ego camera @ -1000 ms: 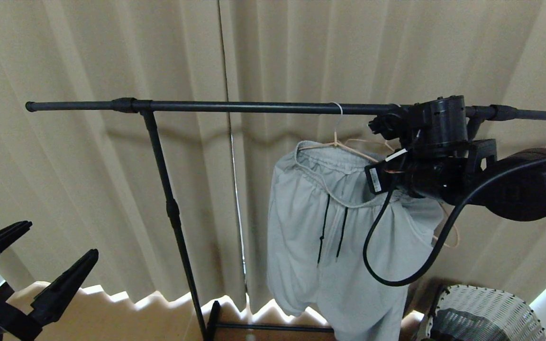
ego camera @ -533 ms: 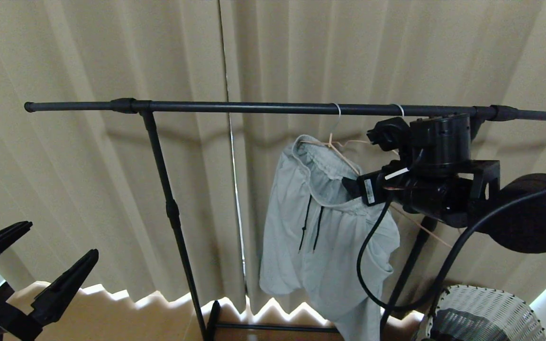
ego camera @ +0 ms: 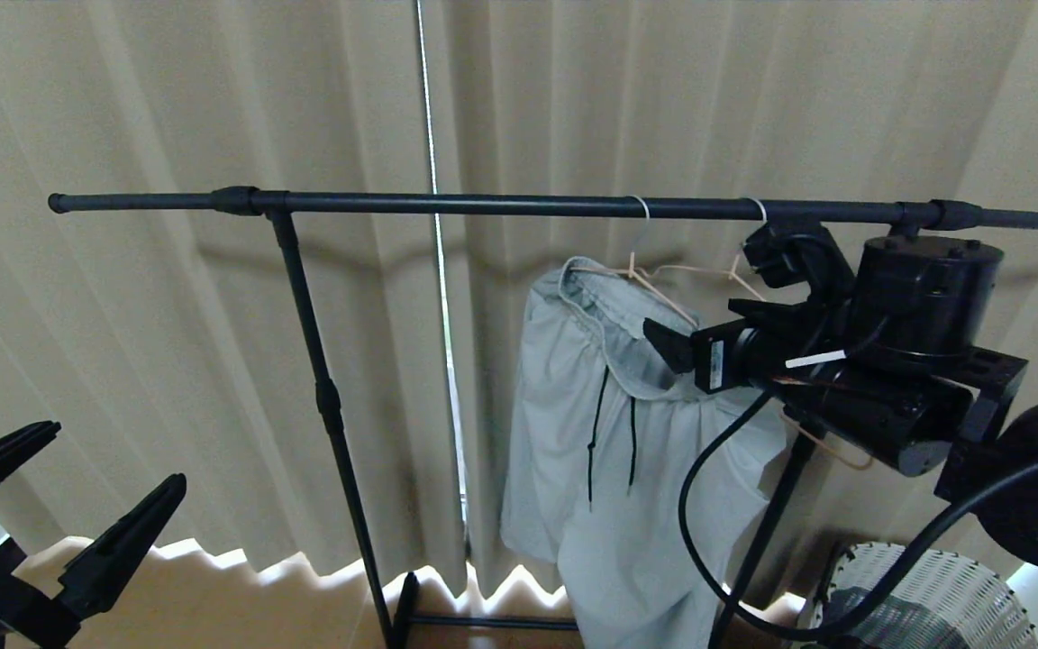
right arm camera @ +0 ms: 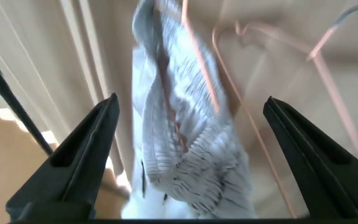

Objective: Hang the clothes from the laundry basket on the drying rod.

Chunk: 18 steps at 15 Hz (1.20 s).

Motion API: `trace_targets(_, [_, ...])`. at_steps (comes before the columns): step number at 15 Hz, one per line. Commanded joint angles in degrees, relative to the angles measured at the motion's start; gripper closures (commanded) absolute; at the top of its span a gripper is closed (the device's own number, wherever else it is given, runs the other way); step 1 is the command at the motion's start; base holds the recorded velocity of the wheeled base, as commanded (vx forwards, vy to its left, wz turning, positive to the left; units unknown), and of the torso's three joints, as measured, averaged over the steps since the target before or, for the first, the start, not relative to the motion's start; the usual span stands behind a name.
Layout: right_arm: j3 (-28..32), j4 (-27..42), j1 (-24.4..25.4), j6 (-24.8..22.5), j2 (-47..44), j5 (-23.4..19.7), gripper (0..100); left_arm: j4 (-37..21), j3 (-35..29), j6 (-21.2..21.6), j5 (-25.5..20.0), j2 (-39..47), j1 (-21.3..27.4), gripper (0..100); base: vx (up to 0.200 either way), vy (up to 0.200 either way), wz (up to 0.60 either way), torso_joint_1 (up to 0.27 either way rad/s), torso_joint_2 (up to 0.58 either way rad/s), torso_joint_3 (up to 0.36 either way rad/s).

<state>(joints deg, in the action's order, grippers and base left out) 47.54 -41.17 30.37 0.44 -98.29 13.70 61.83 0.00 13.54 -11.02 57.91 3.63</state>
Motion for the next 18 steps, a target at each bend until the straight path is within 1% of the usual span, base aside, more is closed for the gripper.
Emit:
trace_targets(1, [-7.7, -4.4, 0.0, -0.4, 5.7, -0.8, 0, 0.0, 0.0, 0.1, 0.0, 0.3, -0.1, 0, 0.000, 0.000, 0.00, 0.000, 0.00, 0.000])
trace_targets(2, [-10.2, -4.5, -0.2, -0.7, 8.4, -0.7, 0, 0.0, 0.0, 0.1, 0.0, 0.3, -0.2, 0, 0.000, 0.000, 0.00, 0.000, 0.00, 0.000])
trace_targets(3, [-10.8, -4.5, -0.2, -0.7, 9.3, -0.6, 0, 0.0, 0.0, 0.1, 0.0, 0.4, -0.2, 0, 0.000, 0.000, 0.00, 0.000, 0.00, 0.000])
trace_targets(4, [-15.5, -3.7, -1.1, -1.6, 16.2, -0.5, 0, -0.4, 0.0, 0.1, 0.2, 0.3, -0.3, 0, -0.200, 0.000, 0.00, 0.007, 0.00, 0.002])
trace_targets(5, [-18.0, -3.7, -3.3, -2.7, 19.8, -0.5, 0, -0.8, 0.0, 0.1, 0.2, 0.2, -0.3, 0, -0.200, 0.000, 0.00, -0.002, 0.00, 0.007])
trace_targets(7, [-23.1, -3.7, -9.4, -6.1, 25.7, -0.5, 0, -1.4, 0.0, 0.1, 0.3, 0.0, -1.0, 0, -0.200, 0.000, 0.00, 0.000, 0.01, 0.005])
trace_targets(9, [-28.8, -3.8, -14.1, -6.5, 29.7, -0.6, 0, -2.6, 0.0, 0.3, 0.3, -0.2, -3.5, 0, -0.200, 0.000, 0.00, 0.014, 0.00, -0.002])
trace_targets(10, [-32.0, -3.9, -14.9, -6.5, 31.3, -0.7, 0, -2.7, 0.0, 0.3, 0.2, -0.4, -5.4, 0, -0.200, 0.000, 0.00, -0.007, 0.00, 0.007])
trace_targets(14, [-38.8, -3.7, -15.5, -6.2, 35.4, -0.3, 0, -3.0, 0.0, 0.1, 0.3, -2.0, -10.2, 0, -0.200, 0.000, 0.00, -0.002, 0.00, 0.006])
trace_targets(15, [-39.9, -3.7, -17.3, -6.2, 35.5, -0.3, 0, -4.5, 0.0, -0.1, 0.4, -2.5, -10.8, 0, -0.200, 0.000, 0.00, 0.002, 0.01, 0.002])
trace_targets(16, [-40.7, -3.7, -18.7, -6.2, 35.5, -0.3, 0, -5.8, 0.0, -0.3, 0.4, -3.2, -10.8, 0, 0.000, 0.000, 0.00, 0.000, 0.00, 0.000])
trace_targets(17, [-41.6, -3.7, -20.7, -6.2, 35.5, -0.3, 0, -8.4, 0.0, -0.7, 0.4, -4.7, -10.8, 0, 0.000, 0.000, 0.00, 0.000, 0.00, 0.000])
trace_targets(18, [-44.1, -3.7, -24.8, -5.9, 35.5, -0.6, 0, -18.1, 0.0, -1.2, 0.3, -9.2, -10.8, 0, 0.000, 0.000, 0.00, 0.000, 0.00, 0.000])
